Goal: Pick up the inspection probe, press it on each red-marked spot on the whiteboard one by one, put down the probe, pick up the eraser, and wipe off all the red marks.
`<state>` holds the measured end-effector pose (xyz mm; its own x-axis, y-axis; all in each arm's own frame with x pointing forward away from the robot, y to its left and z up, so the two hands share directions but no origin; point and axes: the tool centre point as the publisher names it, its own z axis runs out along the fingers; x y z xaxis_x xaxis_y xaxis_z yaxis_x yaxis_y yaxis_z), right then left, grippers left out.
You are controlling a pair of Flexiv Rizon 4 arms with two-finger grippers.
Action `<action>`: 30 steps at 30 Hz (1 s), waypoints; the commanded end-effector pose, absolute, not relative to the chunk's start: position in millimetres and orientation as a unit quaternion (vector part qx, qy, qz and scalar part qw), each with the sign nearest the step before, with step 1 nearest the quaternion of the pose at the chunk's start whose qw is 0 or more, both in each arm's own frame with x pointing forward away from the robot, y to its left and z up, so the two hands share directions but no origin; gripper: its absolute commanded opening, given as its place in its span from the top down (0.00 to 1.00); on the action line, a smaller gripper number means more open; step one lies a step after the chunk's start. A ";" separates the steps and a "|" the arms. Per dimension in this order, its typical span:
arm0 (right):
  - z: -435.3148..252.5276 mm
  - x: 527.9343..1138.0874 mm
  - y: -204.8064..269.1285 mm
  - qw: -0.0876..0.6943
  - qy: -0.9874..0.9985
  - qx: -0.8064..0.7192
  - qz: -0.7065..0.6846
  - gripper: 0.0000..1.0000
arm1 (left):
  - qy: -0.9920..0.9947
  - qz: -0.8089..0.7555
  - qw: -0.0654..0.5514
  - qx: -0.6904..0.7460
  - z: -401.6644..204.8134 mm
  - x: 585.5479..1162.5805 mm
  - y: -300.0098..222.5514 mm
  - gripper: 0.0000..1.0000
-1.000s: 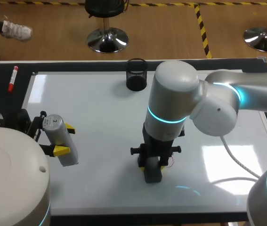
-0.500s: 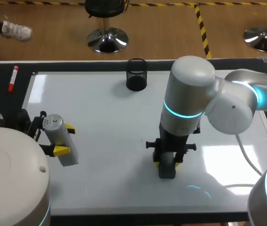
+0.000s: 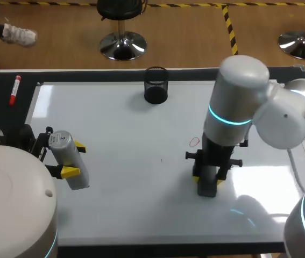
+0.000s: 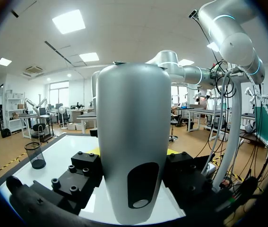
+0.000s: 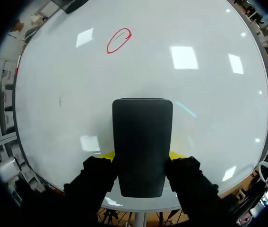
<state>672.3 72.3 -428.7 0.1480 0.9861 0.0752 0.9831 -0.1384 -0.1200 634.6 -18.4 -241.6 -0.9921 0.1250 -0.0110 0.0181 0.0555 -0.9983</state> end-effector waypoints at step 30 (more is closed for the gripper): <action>-414.4 667.7 95.9 0.030 -0.692 -0.722 -0.007 1.00 | -0.725 0.686 0.037 -0.049 -241.0 633.7 -18.9 1.00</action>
<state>661.7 78.3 -405.0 0.0468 0.9957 0.0800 0.9987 -0.0450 -0.0237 634.5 -18.4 -241.5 -0.9921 0.1249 -0.0110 0.0181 0.0557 -0.9983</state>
